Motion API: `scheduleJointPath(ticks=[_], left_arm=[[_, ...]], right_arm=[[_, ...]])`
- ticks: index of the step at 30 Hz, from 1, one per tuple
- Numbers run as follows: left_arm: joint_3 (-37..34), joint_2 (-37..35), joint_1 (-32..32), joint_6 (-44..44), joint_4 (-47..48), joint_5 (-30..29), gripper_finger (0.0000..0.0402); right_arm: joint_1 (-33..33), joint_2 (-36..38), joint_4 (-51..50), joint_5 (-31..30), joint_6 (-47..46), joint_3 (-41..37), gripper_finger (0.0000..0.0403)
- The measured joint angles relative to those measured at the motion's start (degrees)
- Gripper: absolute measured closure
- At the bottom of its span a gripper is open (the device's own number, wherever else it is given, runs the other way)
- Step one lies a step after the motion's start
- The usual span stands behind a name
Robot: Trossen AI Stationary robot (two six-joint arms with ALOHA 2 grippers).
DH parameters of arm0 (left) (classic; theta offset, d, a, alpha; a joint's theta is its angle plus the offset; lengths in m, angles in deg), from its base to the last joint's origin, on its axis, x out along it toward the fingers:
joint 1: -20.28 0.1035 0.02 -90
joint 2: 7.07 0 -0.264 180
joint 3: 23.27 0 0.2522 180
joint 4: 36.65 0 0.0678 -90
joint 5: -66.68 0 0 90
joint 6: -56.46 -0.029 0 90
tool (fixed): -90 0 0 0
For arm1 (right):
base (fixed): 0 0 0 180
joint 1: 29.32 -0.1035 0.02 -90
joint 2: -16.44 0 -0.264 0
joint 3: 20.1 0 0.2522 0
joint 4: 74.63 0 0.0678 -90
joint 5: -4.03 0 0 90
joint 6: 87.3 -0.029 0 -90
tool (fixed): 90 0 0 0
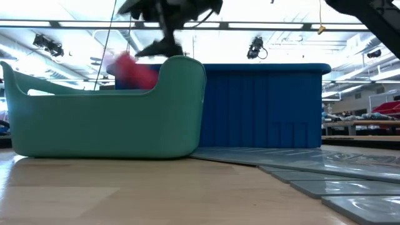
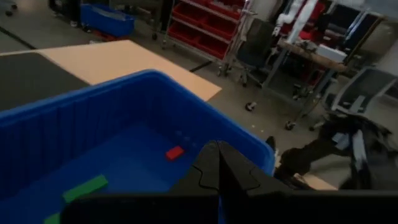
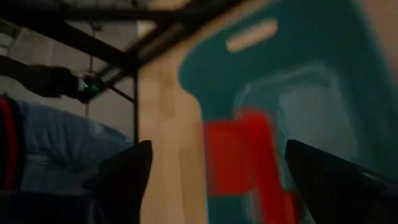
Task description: Sort Items/Unsort Items
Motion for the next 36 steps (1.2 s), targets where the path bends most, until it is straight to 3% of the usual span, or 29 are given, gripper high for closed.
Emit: scheduleJointPath(ticks=[3, 8, 13, 18, 22, 26, 36], left_arm=[[0.02, -0.06, 0.0, 0.84, -0.98, 1.94, 0.04], [0.02, -0.08, 0.0, 1.83, -1.02, 3.87, 0.04], [0.02, -0.08, 0.0, 1.85, -0.96, 5.05, 0.04], [0.02, -0.08, 0.0, 1.77, -0.99, 5.1, 0.04], [0.02, -0.08, 0.0, 1.7, -0.99, 5.02, 0.04], [0.02, -0.08, 0.0, 1.32, -0.96, 4.46, 0.04], [0.02, -0.08, 0.0, -0.49, -0.96, 2.37, 0.0397]], right_arm=[[1.57, 3.38, -0.95, -0.75, 0.22, 0.08, 0.0016], [5.42, 8.73, -2.54, -3.06, 2.13, 0.07, 0.0028], [13.34, 16.08, -13.48, -13.67, 6.83, 0.11, 0.0057], [24.69, 19.63, -28.05, -23.48, 24.3, 0.11, 0.0088], [34.05, 18.65, -34.89, -23.86, 41.09, 0.01, 0.011], [41.38, 15.82, -34.92, -25.05, 51.52, 0.02, 0.0126], [48.99, 5.31, -34.68, -24.79, 60.05, 0.0, 0.0133]])
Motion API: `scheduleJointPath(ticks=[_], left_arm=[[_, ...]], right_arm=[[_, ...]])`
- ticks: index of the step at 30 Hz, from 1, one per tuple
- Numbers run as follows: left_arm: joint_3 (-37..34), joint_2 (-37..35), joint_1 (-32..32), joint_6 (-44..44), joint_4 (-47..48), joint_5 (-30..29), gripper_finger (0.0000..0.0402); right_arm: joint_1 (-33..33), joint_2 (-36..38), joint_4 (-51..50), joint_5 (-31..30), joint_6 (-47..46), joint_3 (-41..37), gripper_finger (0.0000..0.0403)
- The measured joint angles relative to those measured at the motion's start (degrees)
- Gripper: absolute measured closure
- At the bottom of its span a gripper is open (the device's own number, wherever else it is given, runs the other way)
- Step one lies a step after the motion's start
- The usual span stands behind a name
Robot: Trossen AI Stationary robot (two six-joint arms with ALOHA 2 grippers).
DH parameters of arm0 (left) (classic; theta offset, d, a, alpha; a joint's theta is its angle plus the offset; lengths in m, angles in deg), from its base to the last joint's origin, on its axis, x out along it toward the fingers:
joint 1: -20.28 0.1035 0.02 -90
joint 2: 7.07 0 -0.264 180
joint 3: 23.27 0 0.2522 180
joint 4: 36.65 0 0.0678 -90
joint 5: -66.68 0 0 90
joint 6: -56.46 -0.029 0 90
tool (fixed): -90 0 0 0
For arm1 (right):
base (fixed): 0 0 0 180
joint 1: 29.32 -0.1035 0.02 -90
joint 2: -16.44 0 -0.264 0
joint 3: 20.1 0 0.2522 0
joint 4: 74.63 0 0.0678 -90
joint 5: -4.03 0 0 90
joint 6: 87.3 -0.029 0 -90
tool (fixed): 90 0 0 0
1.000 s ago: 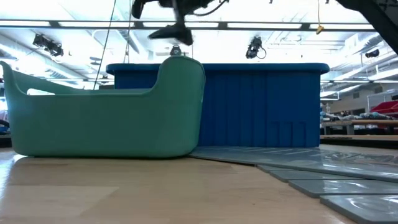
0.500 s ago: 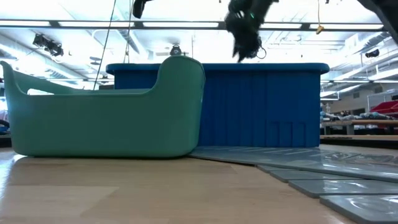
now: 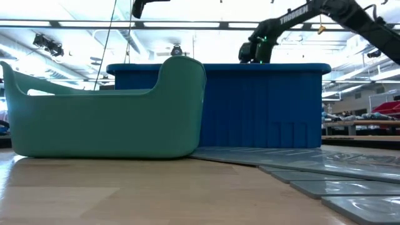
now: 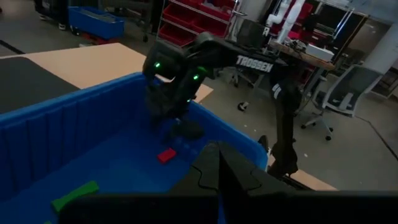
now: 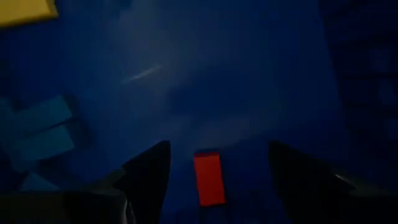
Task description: Sort Items/Unsort Items
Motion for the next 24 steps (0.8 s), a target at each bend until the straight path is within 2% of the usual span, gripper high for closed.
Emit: scheduleJointPath(ticks=[5, 11, 15, 24], left_arm=[[0.0, 0.0, 0.0, -0.25, 0.42, -0.02, 0.0396], [0.0, 0.25, 0.0, -0.91, 0.55, -0.06, 0.0396], [-0.02, 0.39, 0.02, -1.26, 1.91, -0.09, 0.0395], [-0.02, 0.39, 0.04, -2.46, 6.63, -0.07, 0.0395]], right_arm=[[1.21, -2.94, 0.15, -1.04, 3.92, 0.0, 0.0136], [3.97, -5.35, -1.13, 0.37, 3.28, -0.25, 0.0136], [5.6, -5.28, -1.33, -1.63, 5.19, -2.21, 0.0139], [5.98, -5.22, -0.23, -1.31, 8.53, -10.44, 0.014]])
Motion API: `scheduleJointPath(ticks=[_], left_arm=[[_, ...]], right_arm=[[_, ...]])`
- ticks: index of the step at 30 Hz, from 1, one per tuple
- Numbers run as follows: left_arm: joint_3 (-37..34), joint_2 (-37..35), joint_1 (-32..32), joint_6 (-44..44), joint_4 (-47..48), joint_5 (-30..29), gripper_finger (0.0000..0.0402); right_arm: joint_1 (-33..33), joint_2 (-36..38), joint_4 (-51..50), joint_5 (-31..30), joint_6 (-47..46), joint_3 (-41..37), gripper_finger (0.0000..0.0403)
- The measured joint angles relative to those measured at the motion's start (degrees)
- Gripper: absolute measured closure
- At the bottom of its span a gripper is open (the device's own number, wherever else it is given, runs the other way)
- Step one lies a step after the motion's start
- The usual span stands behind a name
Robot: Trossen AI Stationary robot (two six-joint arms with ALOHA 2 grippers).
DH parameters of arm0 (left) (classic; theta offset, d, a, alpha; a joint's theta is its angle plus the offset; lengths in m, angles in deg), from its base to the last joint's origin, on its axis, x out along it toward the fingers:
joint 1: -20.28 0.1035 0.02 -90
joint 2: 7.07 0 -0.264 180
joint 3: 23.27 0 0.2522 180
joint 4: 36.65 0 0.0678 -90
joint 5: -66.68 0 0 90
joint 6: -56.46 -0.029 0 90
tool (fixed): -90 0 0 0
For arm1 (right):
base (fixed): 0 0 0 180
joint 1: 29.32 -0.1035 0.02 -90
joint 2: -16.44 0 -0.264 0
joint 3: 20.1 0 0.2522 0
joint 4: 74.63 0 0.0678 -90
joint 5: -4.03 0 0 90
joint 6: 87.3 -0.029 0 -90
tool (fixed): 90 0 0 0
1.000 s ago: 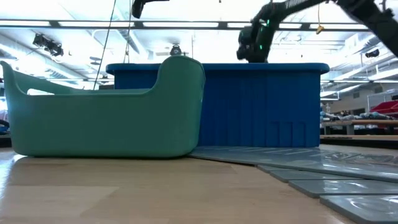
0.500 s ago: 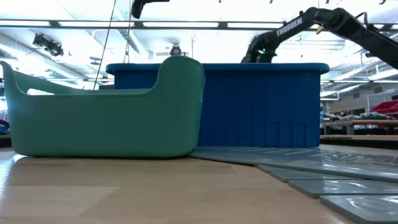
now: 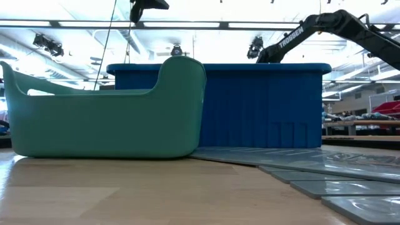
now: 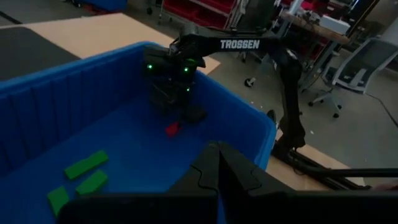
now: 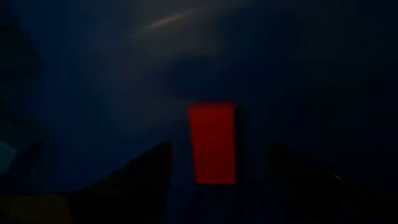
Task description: Sort Items/Unsort Items
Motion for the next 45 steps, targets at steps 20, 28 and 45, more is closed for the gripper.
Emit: scheduleJointPath(ticks=[20, 28, 45], left_arm=[[0.0, 0.0, -0.02, -0.07, 0.72, 0.2, 0.0396], [0.0, 0.0, 0.24, 0.4, 0.33, 0.2, 0.0396], [4.72, 0.02, 9.49, 4.37, 0.31, 4.26, 0.0396]], right_arm=[[-2.69, 0.54, 11.41, -7.26, -1.54, -12.22, 0.026], [-2.91, -0.11, 4.18, 6.06, -10.44, -1.32, 0.0282], [-29.9, 8.8, 5.76, 31.67, -35.52, 19.58, 0.0282]])
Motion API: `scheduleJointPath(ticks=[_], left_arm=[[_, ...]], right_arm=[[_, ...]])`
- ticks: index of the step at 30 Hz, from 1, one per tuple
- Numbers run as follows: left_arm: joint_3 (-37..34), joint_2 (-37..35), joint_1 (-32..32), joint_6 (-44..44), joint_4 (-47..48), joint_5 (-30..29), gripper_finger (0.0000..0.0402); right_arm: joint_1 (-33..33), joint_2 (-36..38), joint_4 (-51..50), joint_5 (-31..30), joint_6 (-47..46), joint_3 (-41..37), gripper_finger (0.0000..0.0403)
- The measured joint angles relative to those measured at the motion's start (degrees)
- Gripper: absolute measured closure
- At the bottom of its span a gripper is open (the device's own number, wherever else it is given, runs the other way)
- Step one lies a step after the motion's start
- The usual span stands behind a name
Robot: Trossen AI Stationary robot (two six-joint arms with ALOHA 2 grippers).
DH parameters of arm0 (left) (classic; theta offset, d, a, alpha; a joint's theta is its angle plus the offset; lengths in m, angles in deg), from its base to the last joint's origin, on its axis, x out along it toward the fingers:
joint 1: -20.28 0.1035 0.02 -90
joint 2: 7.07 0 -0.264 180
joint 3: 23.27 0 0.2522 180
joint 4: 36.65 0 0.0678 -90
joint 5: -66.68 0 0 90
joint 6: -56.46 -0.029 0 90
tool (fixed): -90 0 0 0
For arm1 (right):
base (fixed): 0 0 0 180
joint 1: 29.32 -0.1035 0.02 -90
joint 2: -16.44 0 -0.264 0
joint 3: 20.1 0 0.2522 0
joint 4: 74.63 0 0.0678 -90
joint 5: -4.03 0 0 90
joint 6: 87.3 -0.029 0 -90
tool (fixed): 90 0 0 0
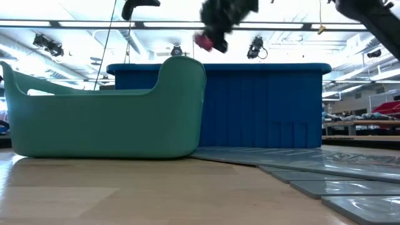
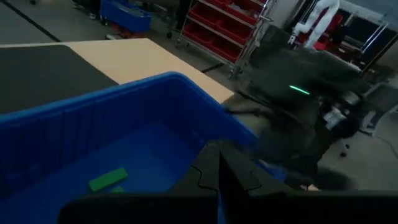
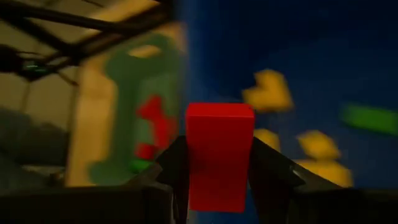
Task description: Sort Items/Unsort Items
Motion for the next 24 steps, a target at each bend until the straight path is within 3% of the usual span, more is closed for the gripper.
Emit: scheduleJointPath(ticks=[7, 10, 14, 16, 21, 24], left_arm=[[0.0, 1.36, 2.12, -1.48, 0.23, 4.13, 0.0396], [0.0, 1.96, 2.38, -2.05, 0.06, 6.65, 0.0396], [0.0, 2.82, 2.38, -2.16, 0.92, 8.05, 0.0396], [0.0, 2.92, 2.35, -2.19, 1.22, 8.41, 0.0396], [0.0, 2.91, 2.38, -2.49, 1.74, 8.46, 0.0396], [0.0, 2.9, 2.38, -1.46, 1.87, 8.97, 0.0396]], right_arm=[[-14.91, -0.15, 10.3, -2.46, -9.22, -0.15, 0.0282], [-18.29, -1.31, 12.27, -6.24, -12.17, -1.27, 0.0282], [-20.82, -1.65, 15.83, -6.23, -14.27, -3.83, 0.0282], [-21.4, -1.7, 15.99, -5.98, -15.68, -4.1, 0.0257], [-21.33, -2.2, 17.53, -5.51, -16.99, -4.11, 0.0151], [-20.6, -2.2, 17.87, -5.51, -17.41, -4.11, 0.0113]])
